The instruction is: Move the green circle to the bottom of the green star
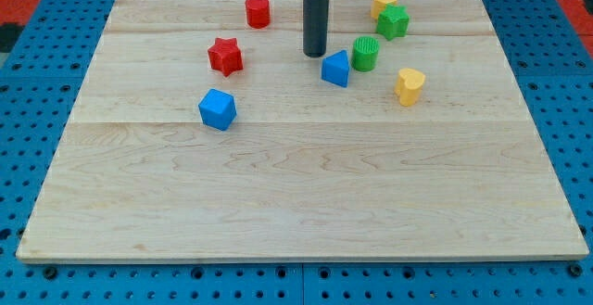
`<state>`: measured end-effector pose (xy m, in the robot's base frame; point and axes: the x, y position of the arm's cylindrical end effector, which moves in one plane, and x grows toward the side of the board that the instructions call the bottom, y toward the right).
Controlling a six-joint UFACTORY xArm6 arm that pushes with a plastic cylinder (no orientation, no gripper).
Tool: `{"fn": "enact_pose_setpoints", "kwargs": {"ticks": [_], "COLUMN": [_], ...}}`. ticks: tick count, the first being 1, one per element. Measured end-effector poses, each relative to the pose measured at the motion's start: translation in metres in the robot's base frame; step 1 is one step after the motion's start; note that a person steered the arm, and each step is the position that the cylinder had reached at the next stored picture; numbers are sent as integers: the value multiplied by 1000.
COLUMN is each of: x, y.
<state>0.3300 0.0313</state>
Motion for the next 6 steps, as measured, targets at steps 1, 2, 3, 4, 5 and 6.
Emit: {"fn": "enact_pose_setpoints", "kwargs": {"ticks": [1, 2, 3, 4, 5, 6], "x": [22, 21, 11, -5, 0, -4], "y": [16, 11, -8, -1, 40, 70]}}
